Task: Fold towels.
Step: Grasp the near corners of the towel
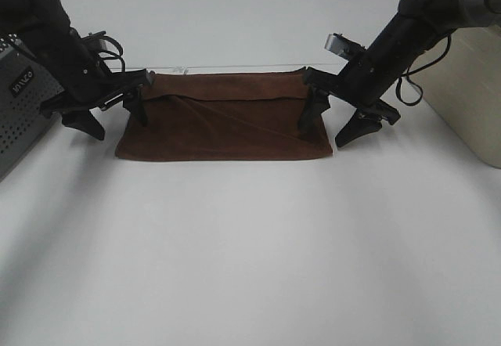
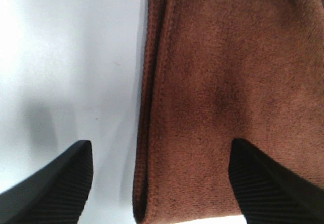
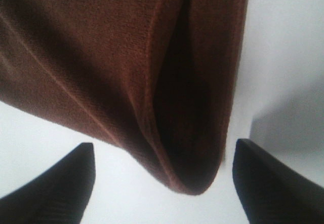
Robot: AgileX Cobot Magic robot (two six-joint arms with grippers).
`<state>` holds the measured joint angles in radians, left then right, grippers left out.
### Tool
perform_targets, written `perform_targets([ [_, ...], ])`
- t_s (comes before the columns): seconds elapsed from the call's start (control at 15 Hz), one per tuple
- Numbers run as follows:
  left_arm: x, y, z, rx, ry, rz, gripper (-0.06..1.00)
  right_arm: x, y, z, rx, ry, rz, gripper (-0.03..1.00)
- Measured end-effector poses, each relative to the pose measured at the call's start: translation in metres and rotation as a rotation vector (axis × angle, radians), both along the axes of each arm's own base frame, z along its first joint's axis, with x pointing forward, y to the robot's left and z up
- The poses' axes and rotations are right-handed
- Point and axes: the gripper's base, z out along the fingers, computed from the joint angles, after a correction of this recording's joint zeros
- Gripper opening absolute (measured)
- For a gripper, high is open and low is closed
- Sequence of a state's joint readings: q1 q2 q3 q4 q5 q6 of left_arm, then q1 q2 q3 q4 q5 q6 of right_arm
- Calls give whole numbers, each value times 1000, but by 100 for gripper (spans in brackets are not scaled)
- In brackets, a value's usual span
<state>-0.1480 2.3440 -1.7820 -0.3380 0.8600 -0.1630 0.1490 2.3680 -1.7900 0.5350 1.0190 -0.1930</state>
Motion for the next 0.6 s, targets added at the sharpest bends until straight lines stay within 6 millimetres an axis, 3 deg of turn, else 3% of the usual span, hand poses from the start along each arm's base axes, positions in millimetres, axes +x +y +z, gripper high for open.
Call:
perform_targets([
  [0.2, 0, -3, -13, -36, 31, 23, 71, 4, 0, -6, 1, -28, -9, 70],
  [0.4, 0, -7, -16, -77, 33, 16, 63, 5, 1, -12, 9, -33, -19, 66],
  [0.53, 0, -7, -19, -83, 36, 5, 47, 6, 2, -16, 20, -30, -25, 52],
  [0.6, 0, -7, -21, -82, 37, 2, 35, 6, 3, -18, 26, -30, -31, 39],
])
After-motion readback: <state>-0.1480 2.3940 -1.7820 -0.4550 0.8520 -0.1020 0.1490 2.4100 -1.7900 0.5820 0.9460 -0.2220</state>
